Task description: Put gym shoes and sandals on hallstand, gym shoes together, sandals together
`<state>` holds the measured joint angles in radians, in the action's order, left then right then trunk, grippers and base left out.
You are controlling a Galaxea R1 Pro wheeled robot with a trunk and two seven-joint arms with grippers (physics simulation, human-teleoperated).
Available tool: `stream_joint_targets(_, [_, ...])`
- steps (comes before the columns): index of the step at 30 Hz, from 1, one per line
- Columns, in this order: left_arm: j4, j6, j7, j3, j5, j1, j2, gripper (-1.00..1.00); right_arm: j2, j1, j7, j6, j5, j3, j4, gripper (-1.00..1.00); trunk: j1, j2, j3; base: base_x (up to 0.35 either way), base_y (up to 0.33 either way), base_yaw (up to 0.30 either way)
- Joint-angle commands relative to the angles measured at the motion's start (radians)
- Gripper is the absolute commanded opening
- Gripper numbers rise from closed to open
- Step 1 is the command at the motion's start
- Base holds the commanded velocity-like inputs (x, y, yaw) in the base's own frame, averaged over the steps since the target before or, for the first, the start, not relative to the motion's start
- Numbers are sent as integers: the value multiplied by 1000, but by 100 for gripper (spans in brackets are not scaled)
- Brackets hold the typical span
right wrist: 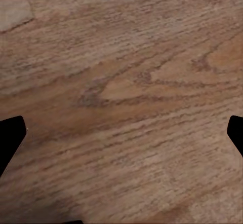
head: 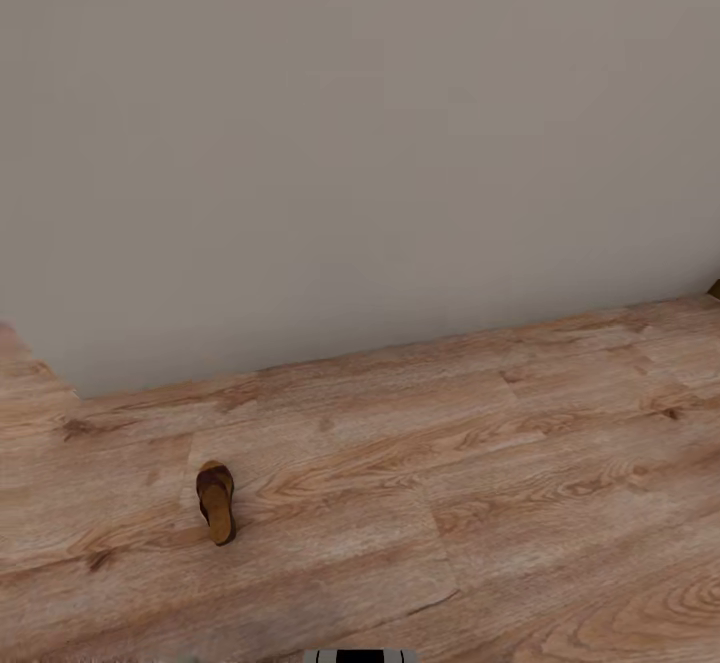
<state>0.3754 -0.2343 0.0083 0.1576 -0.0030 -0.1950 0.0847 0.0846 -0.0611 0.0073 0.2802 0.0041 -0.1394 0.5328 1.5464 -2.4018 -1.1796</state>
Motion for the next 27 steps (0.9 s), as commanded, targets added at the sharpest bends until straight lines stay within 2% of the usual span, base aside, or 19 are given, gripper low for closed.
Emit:
stream_joint_targets(1, [-1, -3, 1, 2, 0, -1, 0, 100, 0, 0, 1, 3, 0, -2, -1, 100, 0, 0, -2, 69, 0, 229])
stream_joint_targets(7, [-1, -3, 1, 2, 0, -1, 0, 100, 0, 0, 1, 3, 0, -2, -1, 100, 0, 0, -8, 153, -77, 229])
stream_joint_targets(19, [-1, -3, 1, 2, 0, -1, 0, 100, 0, 0, 2, 3, 0, -2, -1, 100, 0, 0, -20, 221, -171, 228])
stream_joint_targets(27, [-1, -3, 1, 2, 1, -1, 0, 100, 0, 0, 1, 2, 0, -2, -1, 100, 0, 0, -28, 43, -261, 228])
